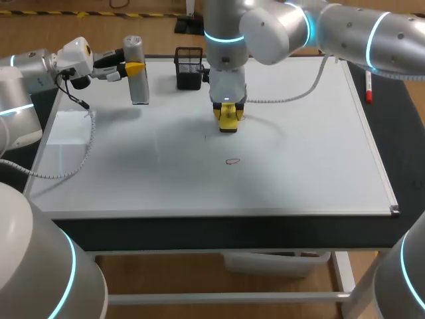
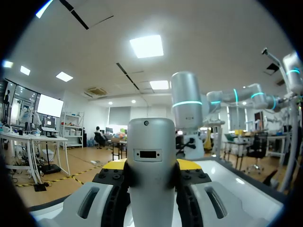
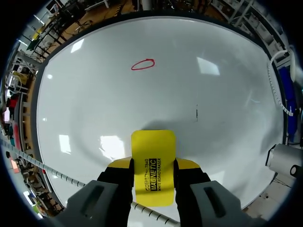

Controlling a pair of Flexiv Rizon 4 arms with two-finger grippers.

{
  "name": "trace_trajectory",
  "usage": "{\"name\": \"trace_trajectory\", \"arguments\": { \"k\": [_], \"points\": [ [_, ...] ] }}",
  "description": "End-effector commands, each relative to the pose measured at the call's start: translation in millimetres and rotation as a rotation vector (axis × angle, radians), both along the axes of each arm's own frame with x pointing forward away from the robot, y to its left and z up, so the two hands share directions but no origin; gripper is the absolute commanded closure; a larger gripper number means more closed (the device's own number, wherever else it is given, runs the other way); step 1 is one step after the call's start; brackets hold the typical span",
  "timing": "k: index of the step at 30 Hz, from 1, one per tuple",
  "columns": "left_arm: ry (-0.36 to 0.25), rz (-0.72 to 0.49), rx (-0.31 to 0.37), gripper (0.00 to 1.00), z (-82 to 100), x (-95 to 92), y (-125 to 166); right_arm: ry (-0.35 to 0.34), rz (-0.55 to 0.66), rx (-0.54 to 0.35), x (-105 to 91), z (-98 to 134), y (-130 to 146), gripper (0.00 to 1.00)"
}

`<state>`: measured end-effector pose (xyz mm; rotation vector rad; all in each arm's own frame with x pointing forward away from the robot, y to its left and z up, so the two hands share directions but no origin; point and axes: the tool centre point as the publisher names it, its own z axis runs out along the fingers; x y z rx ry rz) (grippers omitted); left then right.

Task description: Pick up the inspection probe, press it on each red-marked spot on the whiteboard one by one, put down the probe, pick up the eraser, and wipe off all the red marks.

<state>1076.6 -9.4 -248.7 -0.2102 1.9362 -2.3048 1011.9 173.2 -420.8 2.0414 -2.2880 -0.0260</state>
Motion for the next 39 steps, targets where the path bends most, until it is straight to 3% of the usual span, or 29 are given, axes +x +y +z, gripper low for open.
{"name": "trace_trajectory", "arguments": {
  "k": [1,14,15,26,39],
  "points": [
    [0.0,0.005,0.001,1.0,1.5,-1.5,-0.6,-0.001,-0.003,0.001,0.6,-0.1,-6.0,1.0],
    [0.0,0.005,0.001,1.0,1.5,-1.5,-0.6,0.009,-0.045,-0.003,-2.8,-5.4,-27.4,1.0],
    [0.0,0.005,0.001,1.0,1.5,-1.5,-0.6,0.009,-0.091,-0.007,-2.2,-6.3,-49.8,1.0],
    [0.0,0.005,0.001,1.0,1.5,-1.5,-0.6,0.012,-0.155,-0.015,-1.9,-7.4,-80.7,1.0],
    [0.0,0.005,0.001,1.0,1.5,-1.5,-0.6,-0.024,-0.155,-0.005,0.2,13.5,-82.9,1.0]
  ]
}}
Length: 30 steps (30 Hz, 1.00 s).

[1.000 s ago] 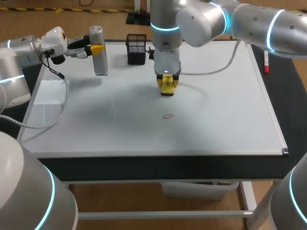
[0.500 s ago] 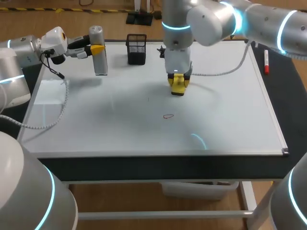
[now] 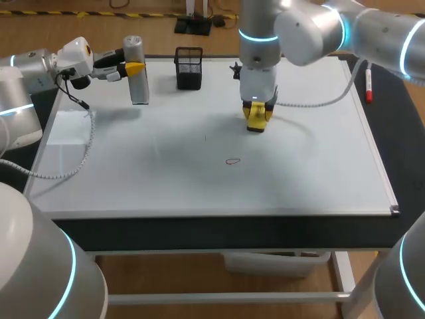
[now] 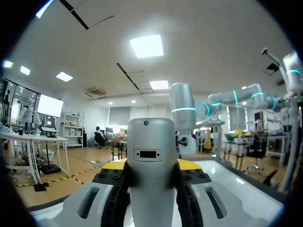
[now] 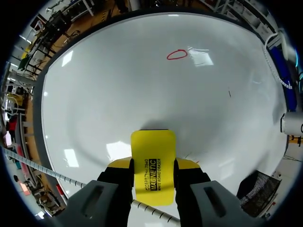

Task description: Pick up the inspection probe, press it on each red-marked spot on the whiteboard one by one, put down the probe, pick up the eraser, and wipe off all the red marks.

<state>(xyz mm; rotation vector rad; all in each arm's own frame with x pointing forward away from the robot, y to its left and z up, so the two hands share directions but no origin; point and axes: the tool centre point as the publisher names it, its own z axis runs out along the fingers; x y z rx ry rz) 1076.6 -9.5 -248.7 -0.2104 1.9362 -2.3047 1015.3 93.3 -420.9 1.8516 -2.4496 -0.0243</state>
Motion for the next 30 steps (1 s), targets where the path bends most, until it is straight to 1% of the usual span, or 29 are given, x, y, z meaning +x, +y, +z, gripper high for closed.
{"name": "trace_trajectory", "arguments": {
  "k": [1,7,12,21,25,30],
  "points": [
    [-0.001,0.004,0.001,1.0,1.5,-1.5,-0.5,-0.022,0.009,-0.003,-2.6,16.9,-2.6,1.0],
    [-0.001,0.004,0.001,1.0,1.5,-1.5,-0.5,-0.041,0.028,-0.002,3.6,30.7,3.9,1.0],
    [-0.001,0.004,0.001,1.0,1.5,-1.5,-0.5,-0.045,0.076,0.005,9.6,32.6,23.1,1.0],
    [-0.001,0.004,0.001,1.0,1.5,-1.5,-0.5,-0.023,0.166,0.027,14.7,23.6,63.5,1.0],
    [-0.001,0.004,0.001,1.0,1.5,-1.5,-0.5,-0.015,0.186,0.035,13.8,18.1,72.0,1.0],
    [-0.001,0.004,0.001,1.0,1.5,-1.5,-0.5,-0.004,0.195,0.032,12.5,11.0,73.3,1.0]
  ]
}}
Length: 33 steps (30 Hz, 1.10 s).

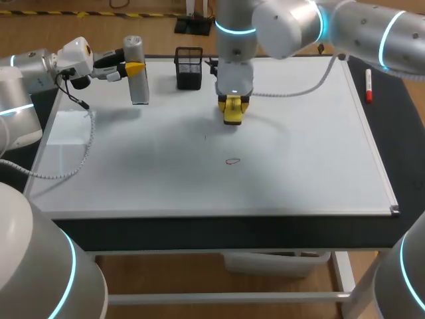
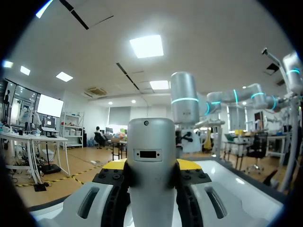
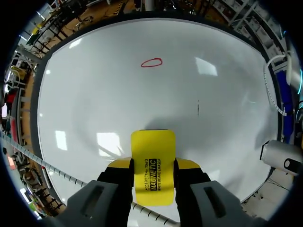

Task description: Pick up the inspection probe, press it on each red-marked spot on the whiteboard one by one, put down the probe, pick up the eraser, and wipe off all the red marks.

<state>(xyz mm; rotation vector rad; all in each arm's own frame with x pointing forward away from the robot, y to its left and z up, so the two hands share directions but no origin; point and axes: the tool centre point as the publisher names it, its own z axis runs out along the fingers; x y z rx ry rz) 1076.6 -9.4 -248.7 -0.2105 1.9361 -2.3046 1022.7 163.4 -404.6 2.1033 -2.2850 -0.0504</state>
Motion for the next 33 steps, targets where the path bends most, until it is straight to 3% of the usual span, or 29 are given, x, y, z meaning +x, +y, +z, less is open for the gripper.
{"name": "trace_trajectory", "arguments": {
  "k": [1,33],
  "points": [
    [-0.001,0.004,0.001,1.0,1.5,-1.5,-0.6,0.012,0.003,-0.011,5.1,-7.0,2.7,1.0],
    [-0.001,0.004,0.001,1.0,1.5,-1.5,-0.6,0.03,-0.045,-0.033,0.4,-20.7,-30.6,1.0]
  ]
}}
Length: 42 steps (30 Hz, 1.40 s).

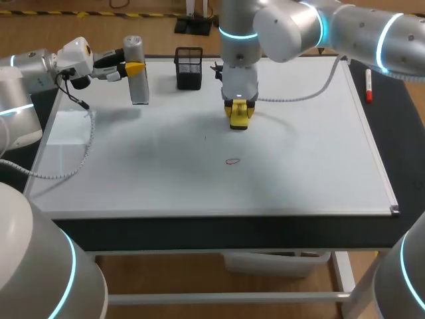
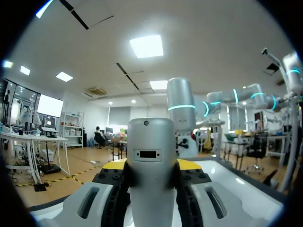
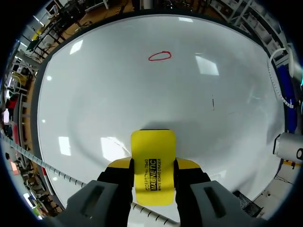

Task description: Pick up the inspection probe, press it on each red-marked spot on the whiteboard one by one, put down the probe, pick up the eraser, and wipe off all the red marks.

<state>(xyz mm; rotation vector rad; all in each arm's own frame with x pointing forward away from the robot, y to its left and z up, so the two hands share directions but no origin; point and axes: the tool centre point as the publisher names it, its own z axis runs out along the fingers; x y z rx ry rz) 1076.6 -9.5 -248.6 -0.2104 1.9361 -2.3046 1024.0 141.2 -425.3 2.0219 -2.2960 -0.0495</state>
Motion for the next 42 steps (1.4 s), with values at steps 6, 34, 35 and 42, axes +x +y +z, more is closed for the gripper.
{"name": "trace_trajectory", "arguments": {
  "k": [6,34,35,42],
  "points": [
    [-0.001,0.004,0.001,1.0,1.5,-1.5,-0.6,-0.005,-0.026,-0.01,-1.3,-0.3,-21.3,1.0],
    [-0.001,0.004,0.001,1.0,1.5,-1.5,-0.6,-0.068,-0.261,-0.046,-0.7,35.7,-133.2,1.0],
    [-0.001,0.004,0.001,1.0,1.5,-1.5,-0.6,-0.066,-0.272,-0.044,-0.9,35.6,-137.1,1.0],
    [-0.001,0.004,0.001,1.0,1.5,-1.5,-0.6,-0.064,-0.323,-0.055,-3.9,35.8,-156.7,1.0]
  ]
}}
